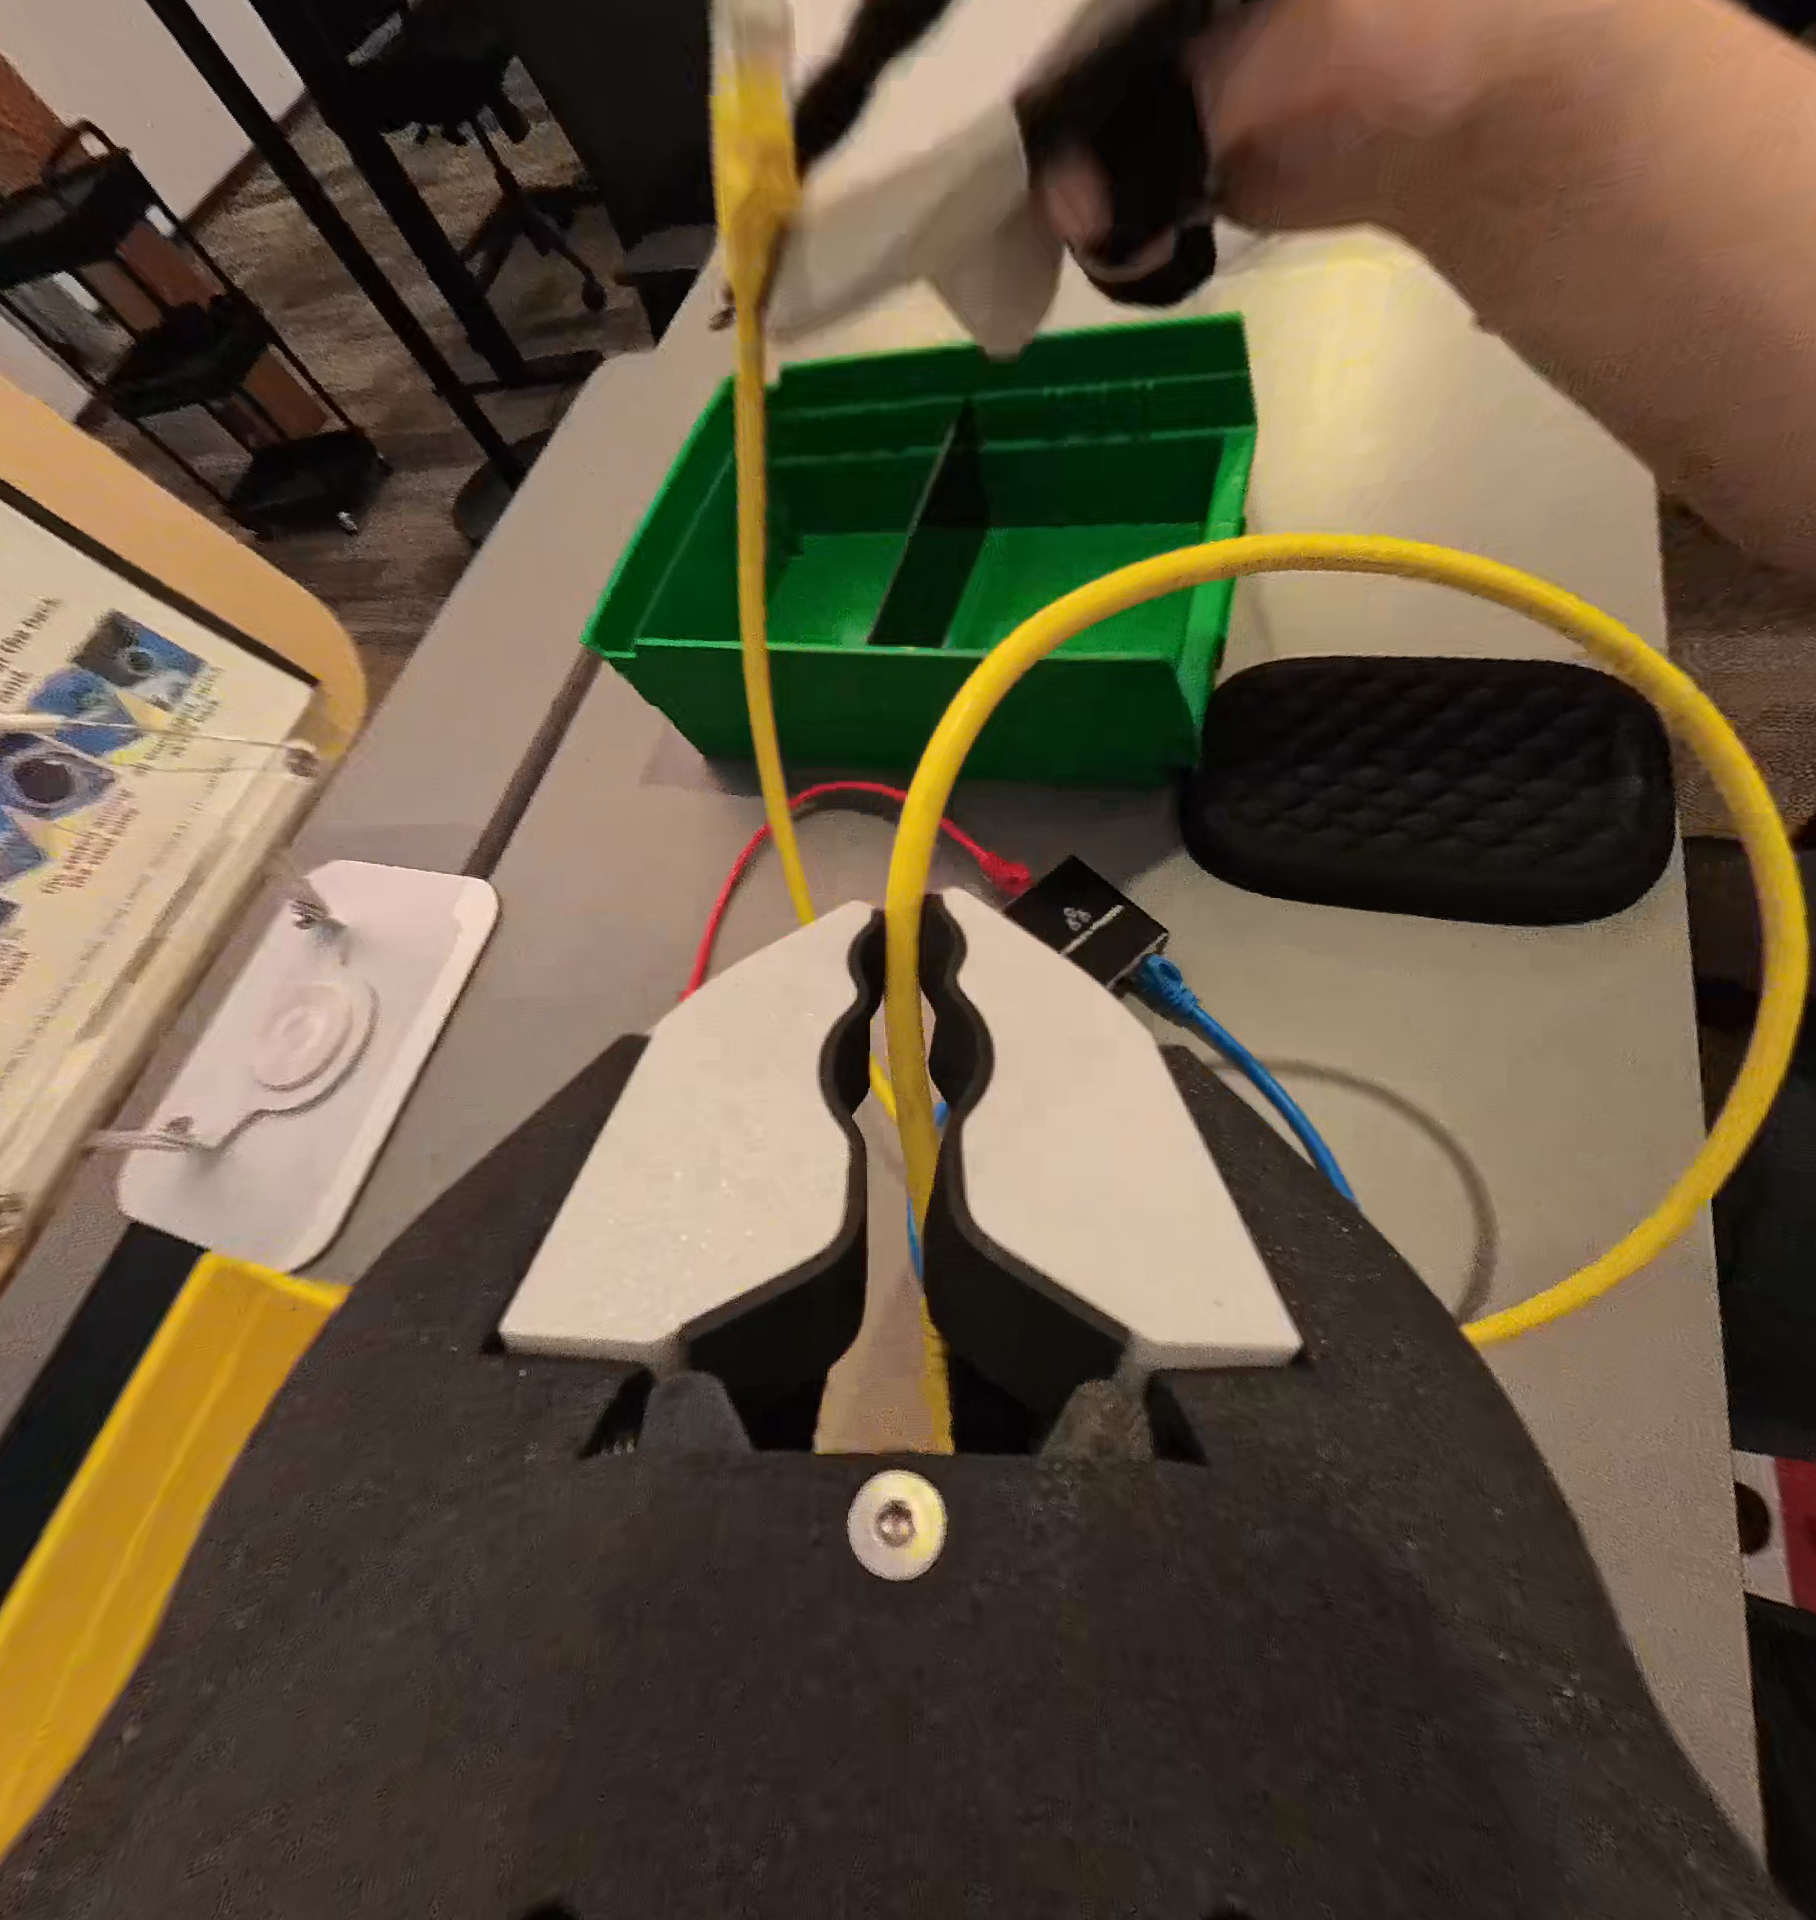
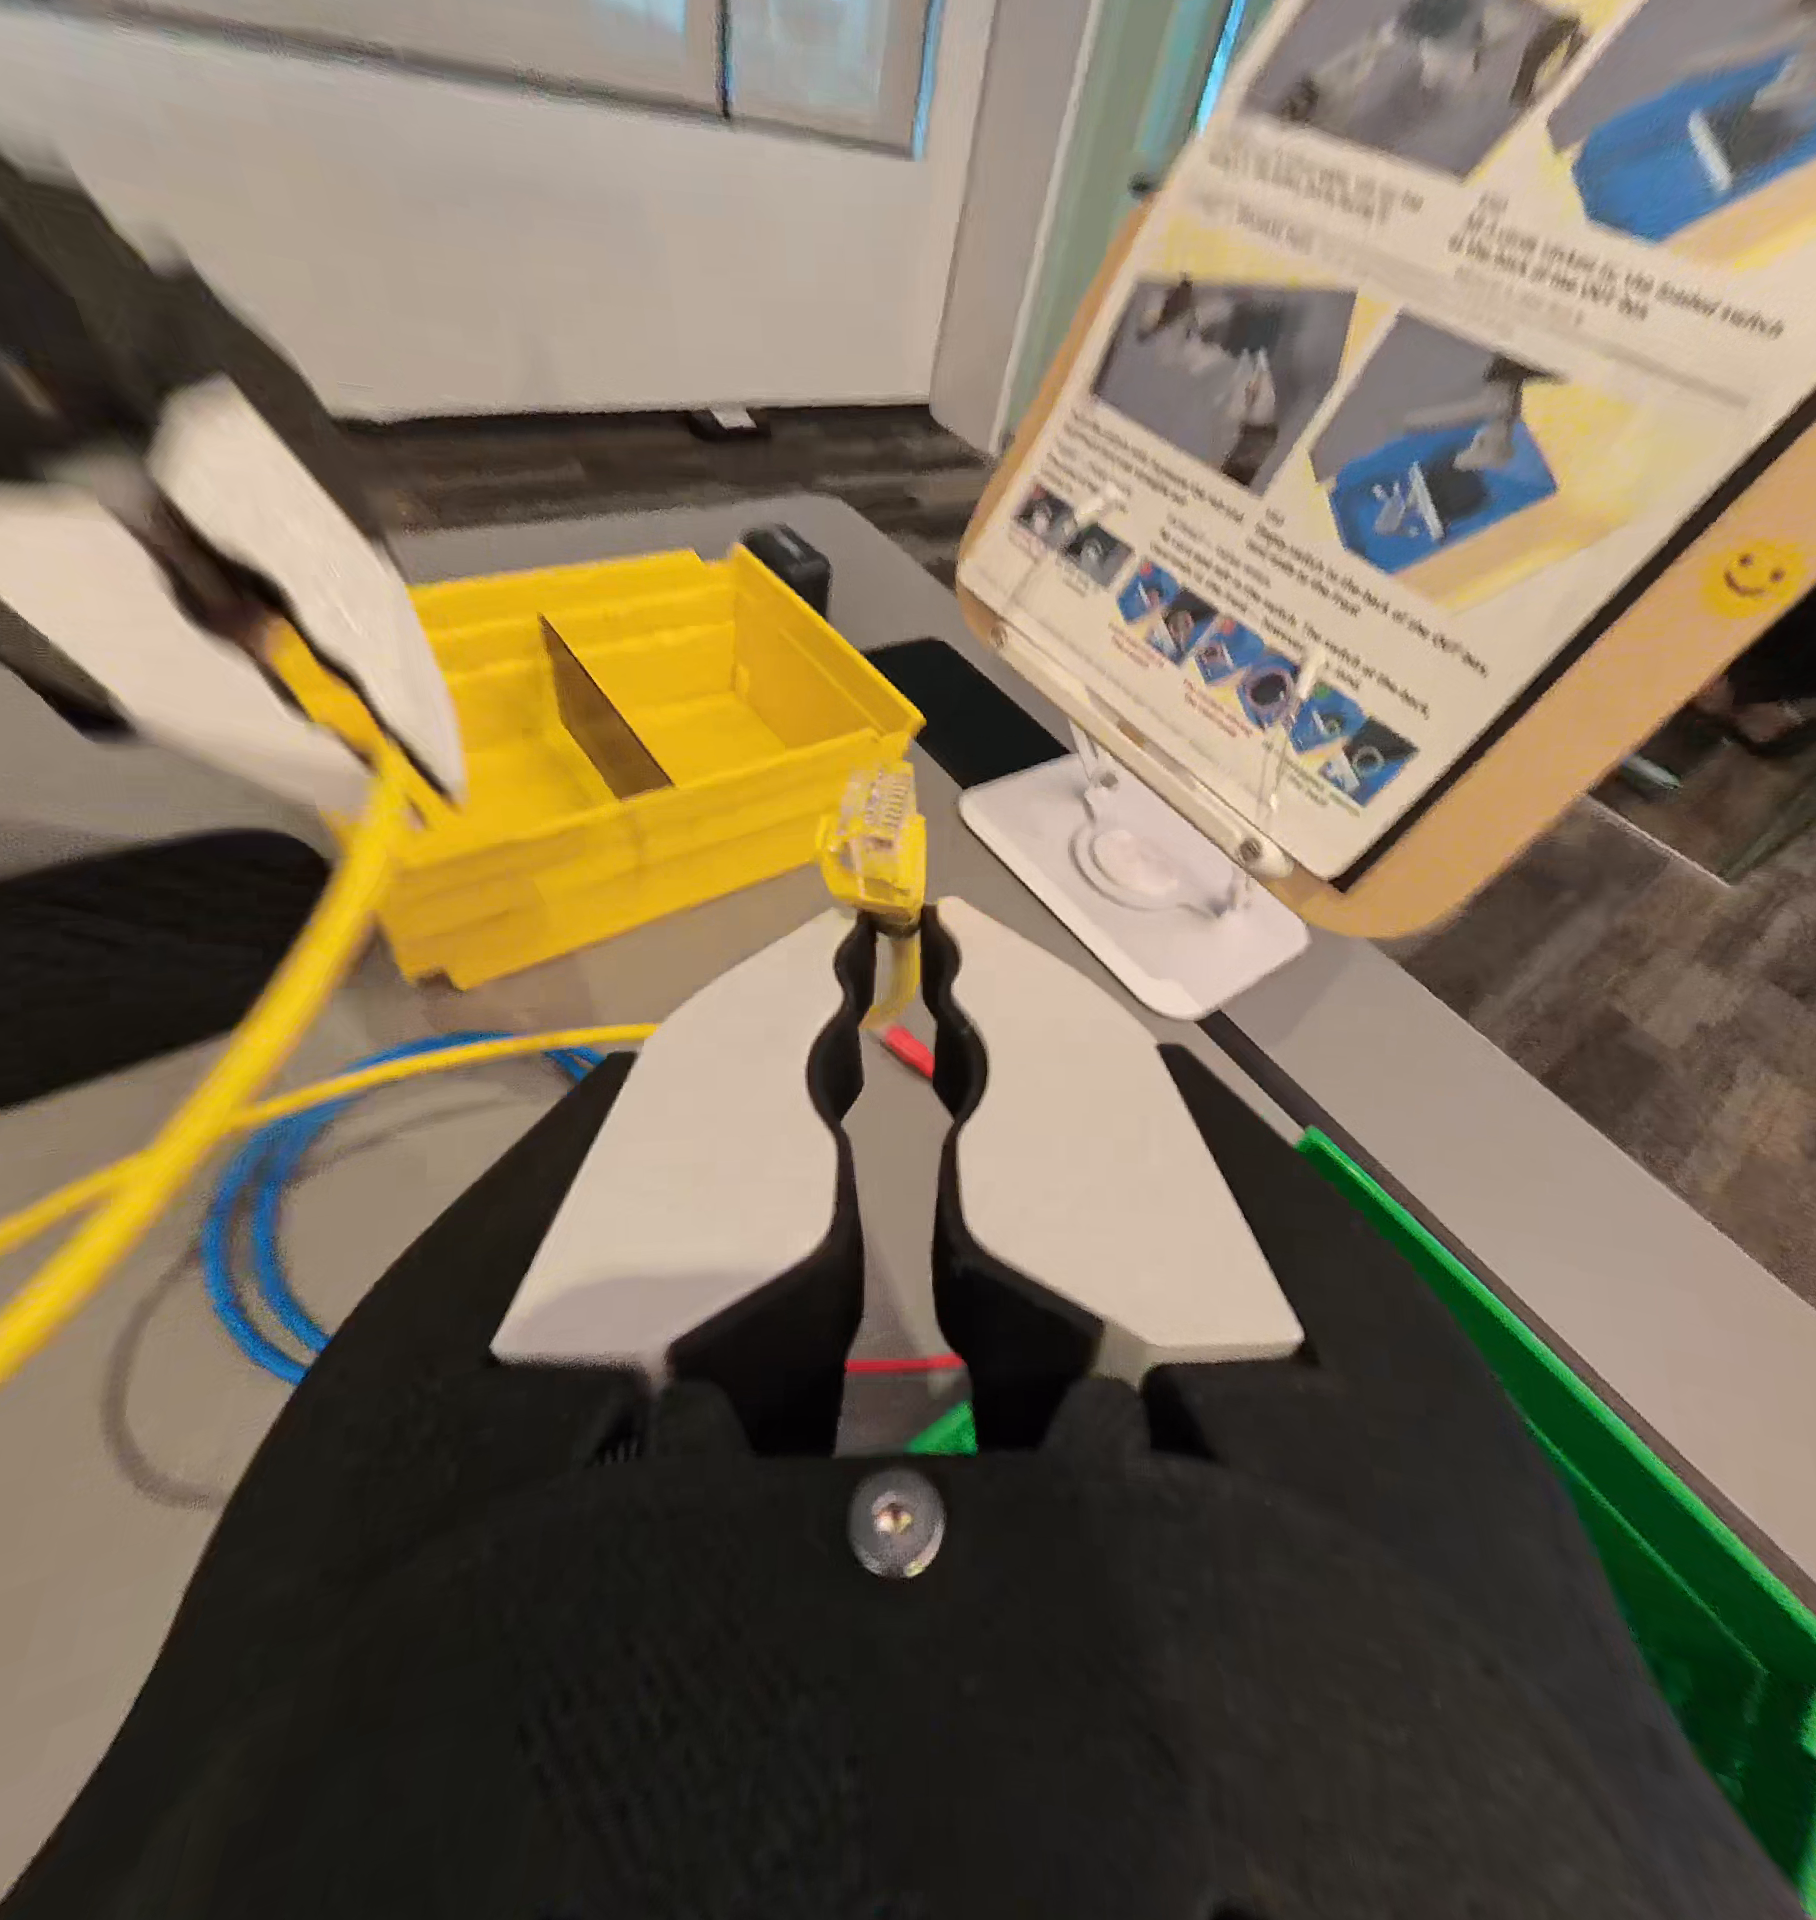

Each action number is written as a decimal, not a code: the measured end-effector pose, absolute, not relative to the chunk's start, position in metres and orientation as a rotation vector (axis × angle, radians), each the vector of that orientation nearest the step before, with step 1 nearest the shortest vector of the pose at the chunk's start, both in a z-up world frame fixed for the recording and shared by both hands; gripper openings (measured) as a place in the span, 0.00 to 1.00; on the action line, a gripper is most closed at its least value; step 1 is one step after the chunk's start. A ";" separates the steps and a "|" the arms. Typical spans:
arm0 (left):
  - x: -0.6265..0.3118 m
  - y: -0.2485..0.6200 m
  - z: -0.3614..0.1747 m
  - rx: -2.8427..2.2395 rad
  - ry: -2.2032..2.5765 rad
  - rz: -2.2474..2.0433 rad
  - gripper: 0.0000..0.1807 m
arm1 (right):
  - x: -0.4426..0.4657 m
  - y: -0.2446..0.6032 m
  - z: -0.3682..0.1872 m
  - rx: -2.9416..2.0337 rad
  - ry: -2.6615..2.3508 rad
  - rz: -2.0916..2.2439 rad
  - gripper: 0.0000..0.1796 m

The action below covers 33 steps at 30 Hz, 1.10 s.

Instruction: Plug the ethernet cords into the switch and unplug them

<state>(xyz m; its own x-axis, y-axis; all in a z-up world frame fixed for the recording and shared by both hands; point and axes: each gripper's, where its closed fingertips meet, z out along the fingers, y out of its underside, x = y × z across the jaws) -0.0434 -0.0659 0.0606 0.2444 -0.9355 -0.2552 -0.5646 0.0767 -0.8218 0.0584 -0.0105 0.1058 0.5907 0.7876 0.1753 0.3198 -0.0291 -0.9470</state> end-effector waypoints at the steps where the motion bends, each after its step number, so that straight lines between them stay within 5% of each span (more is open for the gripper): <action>1: -0.039 -0.072 0.046 -1.600 1.456 -0.517 0.03 | 0.057 -0.017 0.115 -1.586 -0.934 0.555 0.05; 7: -0.020 -0.095 -0.016 -1.614 1.520 -0.614 0.03 | 0.052 -0.044 0.146 -1.476 -0.855 1.020 0.05; 15: -0.021 -0.095 -0.026 -1.536 1.549 -0.647 0.04 | 0.054 -0.028 0.137 -1.525 -0.791 1.095 0.05; 18: -0.022 -0.101 -0.024 -1.538 1.573 -0.659 0.20 | 0.051 -0.021 0.130 -1.565 -0.793 1.097 0.05; 21: -0.031 -0.096 0.000 -1.493 1.523 -0.604 0.25 | 0.043 -0.018 0.123 -1.602 -0.800 1.136 0.05; 29: -0.048 -0.059 0.098 -1.408 1.182 -0.780 0.14 | 0.010 -0.037 0.121 -1.606 -0.905 1.289 0.05; 33: -0.047 -0.035 0.118 -1.299 1.222 -0.448 0.16 | -0.008 -0.058 0.116 -1.646 -0.993 1.407 0.05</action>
